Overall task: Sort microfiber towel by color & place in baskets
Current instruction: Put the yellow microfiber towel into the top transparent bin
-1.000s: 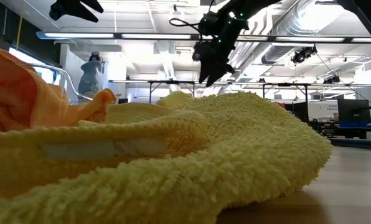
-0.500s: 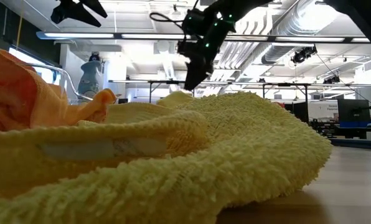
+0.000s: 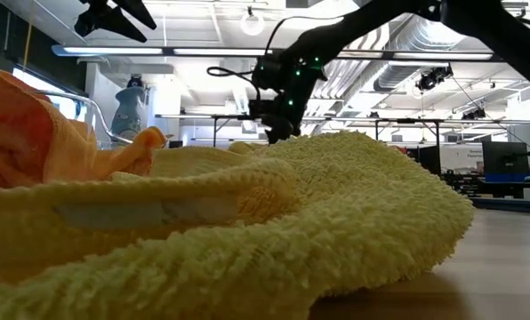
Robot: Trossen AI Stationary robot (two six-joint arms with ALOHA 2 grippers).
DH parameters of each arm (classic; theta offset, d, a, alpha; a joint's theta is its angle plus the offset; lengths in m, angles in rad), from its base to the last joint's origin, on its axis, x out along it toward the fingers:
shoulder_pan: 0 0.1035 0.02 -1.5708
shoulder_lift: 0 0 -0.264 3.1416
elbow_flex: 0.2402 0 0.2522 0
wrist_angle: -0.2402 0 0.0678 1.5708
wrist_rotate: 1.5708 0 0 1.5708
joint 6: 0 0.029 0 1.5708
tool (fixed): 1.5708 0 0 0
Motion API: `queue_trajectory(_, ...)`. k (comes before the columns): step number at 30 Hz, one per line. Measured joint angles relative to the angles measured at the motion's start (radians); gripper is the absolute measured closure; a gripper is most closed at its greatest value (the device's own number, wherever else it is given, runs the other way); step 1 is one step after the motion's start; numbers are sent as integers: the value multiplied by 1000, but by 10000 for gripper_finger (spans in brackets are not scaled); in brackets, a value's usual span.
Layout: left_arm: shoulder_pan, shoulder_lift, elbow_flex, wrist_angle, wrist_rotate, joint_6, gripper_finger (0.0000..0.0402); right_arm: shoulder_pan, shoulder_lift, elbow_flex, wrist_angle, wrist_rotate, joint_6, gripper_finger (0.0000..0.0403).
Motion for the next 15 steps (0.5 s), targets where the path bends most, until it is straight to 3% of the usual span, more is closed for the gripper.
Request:
queue_trajectory(9, 0, 0, 0, 1, -3, 1, 243, -30, -176, 35, -47, -3, 8, 397)
queue_trajectory(15, 0, 0, 0, 6, -25, 1, 243, -49, -283, 35, 14, 206, -1, 399)
